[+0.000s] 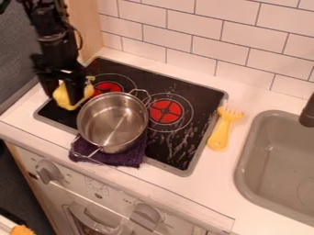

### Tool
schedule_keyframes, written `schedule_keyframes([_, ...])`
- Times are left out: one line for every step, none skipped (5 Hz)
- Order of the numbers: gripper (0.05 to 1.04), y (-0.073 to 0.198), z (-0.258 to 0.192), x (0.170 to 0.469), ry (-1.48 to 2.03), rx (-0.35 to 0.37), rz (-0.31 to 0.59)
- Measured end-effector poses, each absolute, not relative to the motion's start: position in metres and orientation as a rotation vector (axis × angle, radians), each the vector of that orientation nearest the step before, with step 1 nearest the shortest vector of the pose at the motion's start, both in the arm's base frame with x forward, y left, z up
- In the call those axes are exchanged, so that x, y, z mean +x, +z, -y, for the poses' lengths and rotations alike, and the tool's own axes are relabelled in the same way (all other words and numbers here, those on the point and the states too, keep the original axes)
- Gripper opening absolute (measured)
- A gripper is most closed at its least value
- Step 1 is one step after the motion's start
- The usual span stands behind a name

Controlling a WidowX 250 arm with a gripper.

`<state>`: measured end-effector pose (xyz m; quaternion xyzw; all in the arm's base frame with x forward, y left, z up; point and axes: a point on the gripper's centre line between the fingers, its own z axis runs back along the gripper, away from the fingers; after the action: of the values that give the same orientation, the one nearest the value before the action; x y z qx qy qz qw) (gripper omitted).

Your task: Moved the yellow pepper on the bottom left of the burner

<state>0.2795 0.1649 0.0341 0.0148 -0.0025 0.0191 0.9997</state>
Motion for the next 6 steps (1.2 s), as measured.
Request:
schedule_keyframes([0.736,0.034,-0.170,0.275,0.037,0.031,-0.005])
schedule_keyframes([0.822,0.034,-0.170,0.272,0.028,0.034,-0.026])
schedule_keyframes([1.006,0.036,-0.163,0.271,0.028,0.024,-0.047])
schedule_keyframes([1.004,0.082,-0.156,0.277,0.008,0.035,0.037])
schedule_keyframes([1.001,0.115,-0.148,0.274,0.008,0.036,0.108])
schedule_keyframes([1.001,0.115,-0.146,0.270,0.021,0.031,0.093])
